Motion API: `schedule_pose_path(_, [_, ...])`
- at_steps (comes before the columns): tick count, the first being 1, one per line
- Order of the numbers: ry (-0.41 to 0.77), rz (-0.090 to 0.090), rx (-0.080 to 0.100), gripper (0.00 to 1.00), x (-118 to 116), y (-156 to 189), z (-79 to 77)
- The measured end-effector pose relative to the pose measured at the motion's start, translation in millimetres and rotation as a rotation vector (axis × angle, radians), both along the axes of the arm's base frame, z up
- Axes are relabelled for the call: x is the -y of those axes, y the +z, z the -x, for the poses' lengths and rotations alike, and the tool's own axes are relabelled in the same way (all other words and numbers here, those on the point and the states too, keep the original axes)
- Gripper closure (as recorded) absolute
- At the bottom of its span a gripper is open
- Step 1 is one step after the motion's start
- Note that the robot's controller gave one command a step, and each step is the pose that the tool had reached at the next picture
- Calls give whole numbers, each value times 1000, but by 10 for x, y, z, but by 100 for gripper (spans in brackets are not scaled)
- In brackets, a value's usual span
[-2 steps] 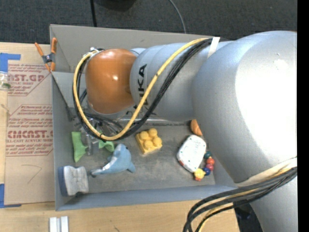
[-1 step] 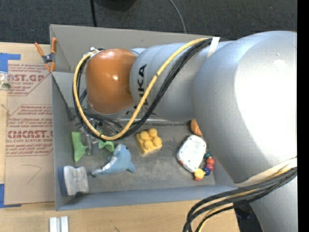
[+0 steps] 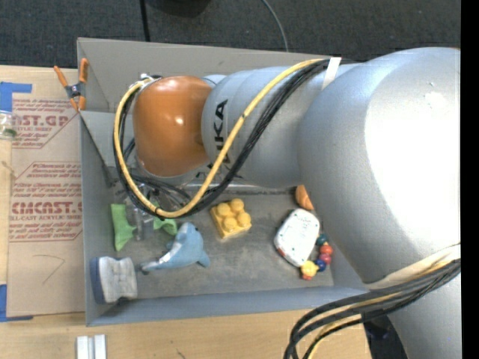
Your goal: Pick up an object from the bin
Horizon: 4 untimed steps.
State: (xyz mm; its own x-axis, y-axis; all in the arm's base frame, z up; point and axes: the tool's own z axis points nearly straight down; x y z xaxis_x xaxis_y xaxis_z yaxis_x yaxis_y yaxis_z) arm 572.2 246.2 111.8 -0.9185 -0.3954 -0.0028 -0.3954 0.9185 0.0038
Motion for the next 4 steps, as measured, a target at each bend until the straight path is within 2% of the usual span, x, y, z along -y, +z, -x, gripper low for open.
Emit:
schedule_pose_path(1, [92, 1, -3, 100, 252, 672, 57])
schedule_pose_path(2, [86, -3, 4, 0, 56, 1366, 171])
schedule_pose_path(3, [86, -3, 3, 0, 57, 1364, 172])
schedule_pose_path(4, [94, -6, 9, 0, 152, 806, 306])
